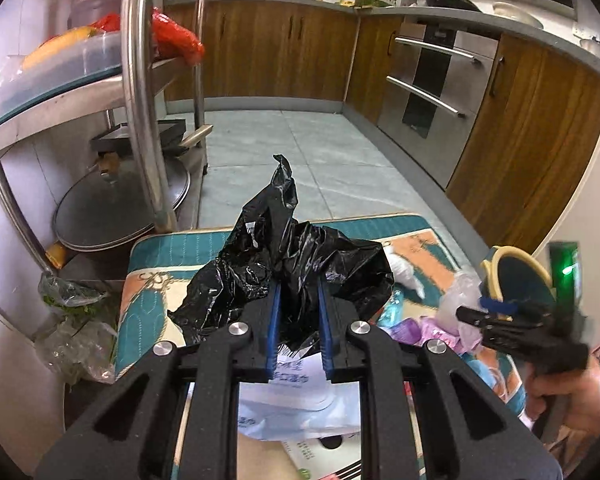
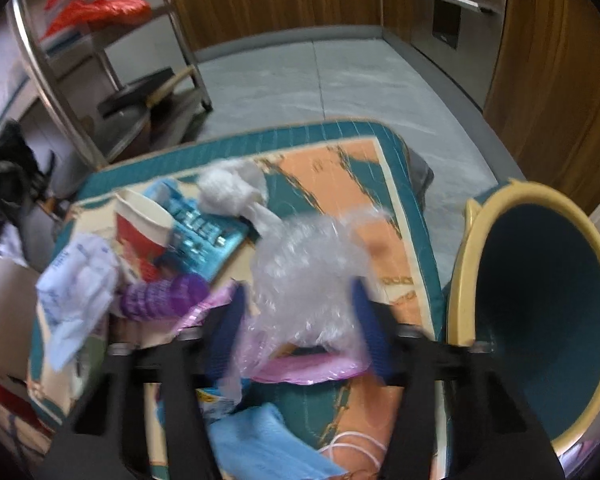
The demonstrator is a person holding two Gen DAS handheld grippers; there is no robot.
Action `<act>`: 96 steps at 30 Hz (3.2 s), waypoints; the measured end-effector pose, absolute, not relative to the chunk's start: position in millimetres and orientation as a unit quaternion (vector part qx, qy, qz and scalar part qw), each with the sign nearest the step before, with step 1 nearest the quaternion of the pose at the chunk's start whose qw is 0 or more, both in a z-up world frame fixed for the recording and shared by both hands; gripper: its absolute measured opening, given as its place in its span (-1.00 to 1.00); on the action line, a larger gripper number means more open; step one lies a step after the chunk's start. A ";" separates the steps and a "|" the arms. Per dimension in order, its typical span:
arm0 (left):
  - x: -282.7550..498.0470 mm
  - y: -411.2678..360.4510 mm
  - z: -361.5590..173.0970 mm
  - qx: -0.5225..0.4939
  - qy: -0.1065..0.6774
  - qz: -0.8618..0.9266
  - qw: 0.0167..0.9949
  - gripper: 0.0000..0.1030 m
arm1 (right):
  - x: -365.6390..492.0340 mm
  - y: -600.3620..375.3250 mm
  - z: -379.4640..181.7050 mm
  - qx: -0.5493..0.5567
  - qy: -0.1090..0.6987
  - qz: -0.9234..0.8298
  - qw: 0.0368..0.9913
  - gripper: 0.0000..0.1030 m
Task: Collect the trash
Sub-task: 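Grasp the black plastic bag with the left tool while the right tool grasps the clear plastic bag, then carry both bags over the teal bin and open both tools to drop them, then move both open tools back over the stool toward the remaining trash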
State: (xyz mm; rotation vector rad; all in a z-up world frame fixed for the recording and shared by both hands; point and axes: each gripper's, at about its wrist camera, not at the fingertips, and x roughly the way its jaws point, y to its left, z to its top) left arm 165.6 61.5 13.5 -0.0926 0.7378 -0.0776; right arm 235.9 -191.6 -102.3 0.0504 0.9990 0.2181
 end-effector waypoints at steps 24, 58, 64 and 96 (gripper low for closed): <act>165.0 -32.4 38.2 -0.023 0.327 -0.144 0.934 -0.69 | 168.8 -278.8 -13.6 0.137 0.349 0.128 0.918 -0.80; 180.6 -266.5 -6.3 0.086 0.372 -0.320 0.867 -0.68 | 131.0 -399.6 -60.7 0.175 0.388 0.037 0.904 -0.80; 188.1 -289.6 -24.9 0.093 0.389 -0.331 0.854 -0.67 | 139.7 -409.1 -75.3 0.188 0.414 0.025 0.890 -0.80; 194.6 -234.8 -27.2 0.053 0.381 -0.274 0.881 0.70 | 136.8 -428.7 -93.2 0.229 0.426 -0.004 0.875 -0.03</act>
